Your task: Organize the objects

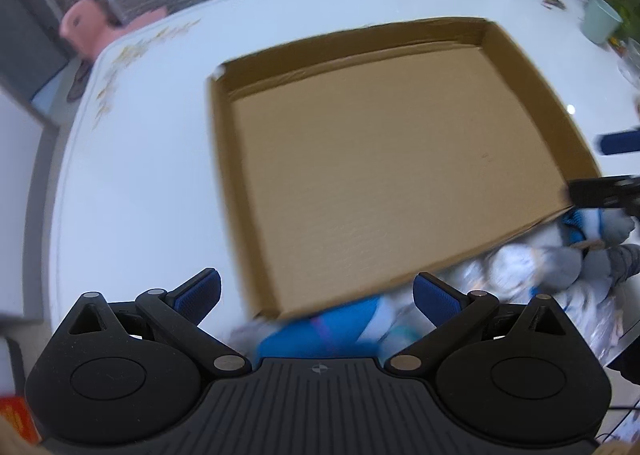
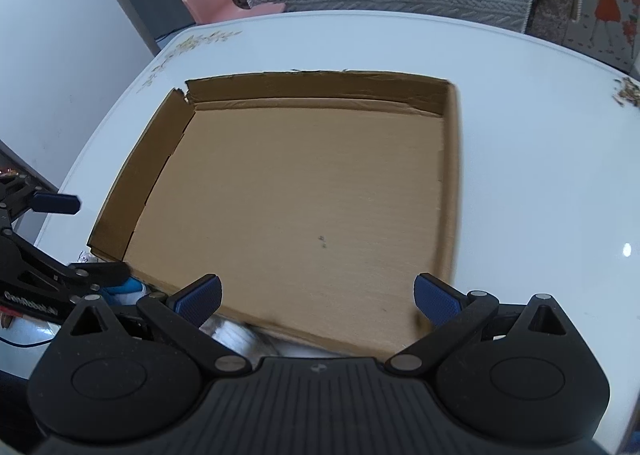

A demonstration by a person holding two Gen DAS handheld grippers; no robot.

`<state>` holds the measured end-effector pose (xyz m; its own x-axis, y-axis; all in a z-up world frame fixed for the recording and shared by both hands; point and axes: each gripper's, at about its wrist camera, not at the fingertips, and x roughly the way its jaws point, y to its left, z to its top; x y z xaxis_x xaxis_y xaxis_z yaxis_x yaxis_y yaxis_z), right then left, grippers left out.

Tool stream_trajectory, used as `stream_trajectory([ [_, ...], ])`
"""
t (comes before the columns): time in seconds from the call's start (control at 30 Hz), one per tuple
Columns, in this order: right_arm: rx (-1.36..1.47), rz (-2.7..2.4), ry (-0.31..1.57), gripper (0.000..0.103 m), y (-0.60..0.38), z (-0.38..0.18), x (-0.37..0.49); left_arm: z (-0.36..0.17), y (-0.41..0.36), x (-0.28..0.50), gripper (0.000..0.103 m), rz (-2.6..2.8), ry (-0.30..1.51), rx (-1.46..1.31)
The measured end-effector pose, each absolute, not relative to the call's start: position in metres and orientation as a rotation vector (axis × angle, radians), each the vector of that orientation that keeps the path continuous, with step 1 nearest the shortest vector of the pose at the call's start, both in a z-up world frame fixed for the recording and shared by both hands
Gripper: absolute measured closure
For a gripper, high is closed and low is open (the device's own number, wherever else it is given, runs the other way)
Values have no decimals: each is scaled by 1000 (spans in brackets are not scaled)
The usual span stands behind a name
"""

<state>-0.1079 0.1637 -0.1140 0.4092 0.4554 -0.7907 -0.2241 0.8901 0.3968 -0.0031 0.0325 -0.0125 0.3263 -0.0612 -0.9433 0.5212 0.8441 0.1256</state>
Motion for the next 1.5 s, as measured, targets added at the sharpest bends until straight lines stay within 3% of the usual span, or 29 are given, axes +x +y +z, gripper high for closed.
stream_trajectory([
  [0.37, 353, 212, 1234, 1, 95, -141, -131, -46, 102, 2, 1, -260, 1384, 395],
  [1.03, 445, 136, 1364, 2, 112, -177, -128, -78, 107, 19, 0, -254, 1380, 520],
  [1.4, 480, 136, 1390, 14, 130, -185, -127, -73, 106, 7, 1, -331, 1286, 552],
  [1.5, 487, 138, 1387, 22, 135, -186, -127, -70, 103, 3, 8, -384, 1267, 558],
])
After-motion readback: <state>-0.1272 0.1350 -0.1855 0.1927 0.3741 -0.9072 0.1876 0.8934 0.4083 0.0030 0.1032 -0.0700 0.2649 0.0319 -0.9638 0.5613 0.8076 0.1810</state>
